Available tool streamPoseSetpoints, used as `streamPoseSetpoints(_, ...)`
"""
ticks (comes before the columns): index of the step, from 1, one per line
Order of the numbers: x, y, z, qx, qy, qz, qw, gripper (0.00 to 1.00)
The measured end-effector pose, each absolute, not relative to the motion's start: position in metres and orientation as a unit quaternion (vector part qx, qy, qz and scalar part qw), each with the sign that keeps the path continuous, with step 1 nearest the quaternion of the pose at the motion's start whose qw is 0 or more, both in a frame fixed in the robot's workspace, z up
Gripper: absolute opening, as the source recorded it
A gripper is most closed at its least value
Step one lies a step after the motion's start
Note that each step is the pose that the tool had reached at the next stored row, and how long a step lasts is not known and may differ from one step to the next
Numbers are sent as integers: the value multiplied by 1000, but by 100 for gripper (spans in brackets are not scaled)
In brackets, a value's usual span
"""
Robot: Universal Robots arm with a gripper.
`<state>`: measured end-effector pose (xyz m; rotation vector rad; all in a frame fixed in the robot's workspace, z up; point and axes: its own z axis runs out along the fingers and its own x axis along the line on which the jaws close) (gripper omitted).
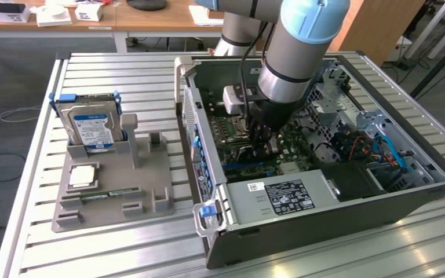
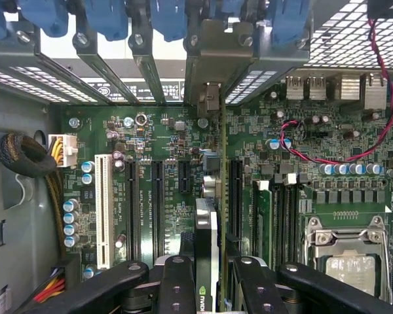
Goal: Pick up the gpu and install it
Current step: 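Insert the gpu into the slot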
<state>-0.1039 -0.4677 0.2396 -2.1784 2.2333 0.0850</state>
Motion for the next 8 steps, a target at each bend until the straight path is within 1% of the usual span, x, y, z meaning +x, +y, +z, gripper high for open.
streamPoseSetpoints(8,-104,-468,239,-698,716,27,10,27)
